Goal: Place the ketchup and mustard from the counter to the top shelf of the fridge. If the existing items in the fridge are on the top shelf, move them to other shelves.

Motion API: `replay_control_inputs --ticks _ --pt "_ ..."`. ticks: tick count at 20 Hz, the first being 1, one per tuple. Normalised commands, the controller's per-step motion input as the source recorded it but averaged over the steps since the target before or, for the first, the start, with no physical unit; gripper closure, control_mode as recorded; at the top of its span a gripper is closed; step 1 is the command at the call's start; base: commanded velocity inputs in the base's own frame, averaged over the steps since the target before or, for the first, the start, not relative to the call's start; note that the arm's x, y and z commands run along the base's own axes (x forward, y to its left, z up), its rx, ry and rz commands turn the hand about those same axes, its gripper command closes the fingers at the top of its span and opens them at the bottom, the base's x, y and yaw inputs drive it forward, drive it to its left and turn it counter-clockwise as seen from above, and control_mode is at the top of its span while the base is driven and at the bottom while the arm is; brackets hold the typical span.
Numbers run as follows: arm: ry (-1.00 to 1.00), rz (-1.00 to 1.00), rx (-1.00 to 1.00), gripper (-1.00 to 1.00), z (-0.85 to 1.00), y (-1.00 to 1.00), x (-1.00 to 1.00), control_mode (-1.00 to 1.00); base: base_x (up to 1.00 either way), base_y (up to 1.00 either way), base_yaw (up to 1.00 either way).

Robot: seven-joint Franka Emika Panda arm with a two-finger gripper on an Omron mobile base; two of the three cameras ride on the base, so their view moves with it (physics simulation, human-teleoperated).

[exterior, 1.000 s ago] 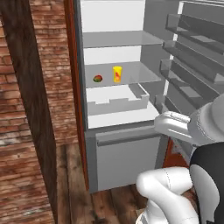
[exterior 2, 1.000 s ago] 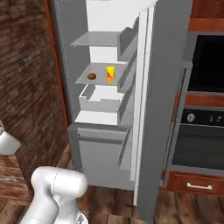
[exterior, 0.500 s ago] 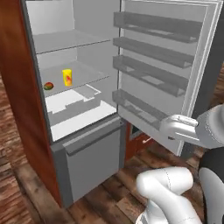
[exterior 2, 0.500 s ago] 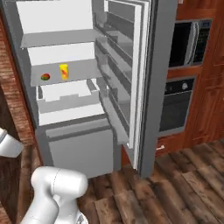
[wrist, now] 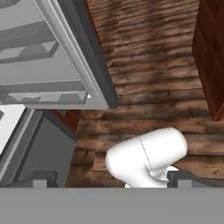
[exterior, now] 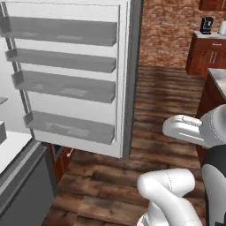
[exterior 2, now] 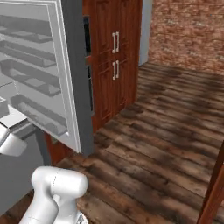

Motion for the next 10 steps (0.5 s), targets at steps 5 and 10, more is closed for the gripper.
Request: replay_control_inputs --ticks 5,10 --pt "0.0 0.0 0.0 -1.0 0.0 0.0 0.0 1.0 0.03 -0.01 -0.85" --pt "0.0 0.0 0.0 -1.0 0.0 0.0 0.0 1.0 0.47 -0.11 -0.57"
